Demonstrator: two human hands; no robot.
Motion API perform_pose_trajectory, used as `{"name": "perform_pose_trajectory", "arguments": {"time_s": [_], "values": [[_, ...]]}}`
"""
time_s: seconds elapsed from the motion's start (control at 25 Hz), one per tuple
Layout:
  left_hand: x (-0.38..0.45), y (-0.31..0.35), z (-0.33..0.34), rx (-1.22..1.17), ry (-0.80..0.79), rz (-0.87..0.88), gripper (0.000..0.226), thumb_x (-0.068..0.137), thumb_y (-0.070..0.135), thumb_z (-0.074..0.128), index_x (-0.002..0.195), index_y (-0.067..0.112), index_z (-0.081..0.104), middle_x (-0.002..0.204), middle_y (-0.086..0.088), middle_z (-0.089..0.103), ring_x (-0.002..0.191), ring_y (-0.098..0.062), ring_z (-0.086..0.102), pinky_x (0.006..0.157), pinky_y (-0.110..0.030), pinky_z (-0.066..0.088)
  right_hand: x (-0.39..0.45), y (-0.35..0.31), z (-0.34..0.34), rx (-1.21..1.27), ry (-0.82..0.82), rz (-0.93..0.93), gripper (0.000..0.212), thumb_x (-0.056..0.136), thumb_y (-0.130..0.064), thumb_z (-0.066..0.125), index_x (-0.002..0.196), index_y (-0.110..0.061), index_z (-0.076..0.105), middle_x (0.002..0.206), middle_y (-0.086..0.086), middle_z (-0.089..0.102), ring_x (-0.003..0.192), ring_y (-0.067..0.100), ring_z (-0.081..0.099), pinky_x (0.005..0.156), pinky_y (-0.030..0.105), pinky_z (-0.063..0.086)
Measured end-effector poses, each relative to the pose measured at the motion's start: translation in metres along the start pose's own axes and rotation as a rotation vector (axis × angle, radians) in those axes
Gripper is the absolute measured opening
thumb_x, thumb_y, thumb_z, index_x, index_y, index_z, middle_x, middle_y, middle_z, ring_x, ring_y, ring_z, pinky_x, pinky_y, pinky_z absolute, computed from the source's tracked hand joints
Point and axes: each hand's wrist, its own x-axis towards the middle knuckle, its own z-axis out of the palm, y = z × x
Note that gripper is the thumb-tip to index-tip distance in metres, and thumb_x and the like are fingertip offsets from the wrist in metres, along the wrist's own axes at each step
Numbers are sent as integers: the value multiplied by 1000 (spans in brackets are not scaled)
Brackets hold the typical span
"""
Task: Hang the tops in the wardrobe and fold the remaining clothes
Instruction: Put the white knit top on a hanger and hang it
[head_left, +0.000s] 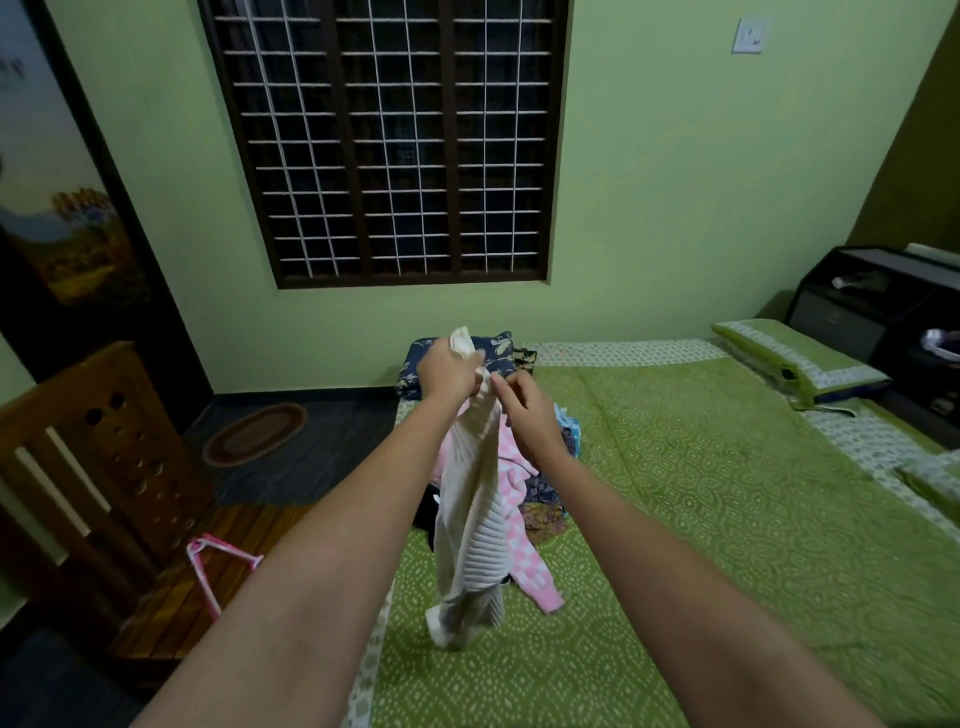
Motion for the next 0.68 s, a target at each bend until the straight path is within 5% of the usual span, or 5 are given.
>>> {"name": "perform_pose_trajectory", "arguments": {"time_s": [0.12,0.36,0.52,0.68], "values": [[1,33,-14,102,190,10,28,88,22,63,107,3,62,104,-12,65,96,-28,63,69,-30,45,7,-16,4,14,-85,-57,49,81,-66,56,81,-18,46,70,-2,43,65,14,42,61,39,39],[12,57,-42,-34,215,60,7,91,13,55,86,10,52,67,-1,64,48,-7,64,41,-18,44,25,-42,14,-171,-23,-124,8,82,-21,57,82,-15,52,69,-4,53,63,13,46,58,30,37],[11,49,-56,121,196,68,14,92,16,53,79,13,49,65,-3,65,48,-13,66,50,-23,50,33,-43,19,-91,-15,-7,23,86,-10,42,65,-16,49,62,1,51,58,18,44,56,29,33],[17,32,-54,181,168,-37,16,89,19,56,81,5,58,71,-9,68,68,-24,70,70,-34,59,35,-39,24,-75,-234,66,21,92,-35,50,83,-17,50,74,1,52,68,18,49,67,40,44]]}}
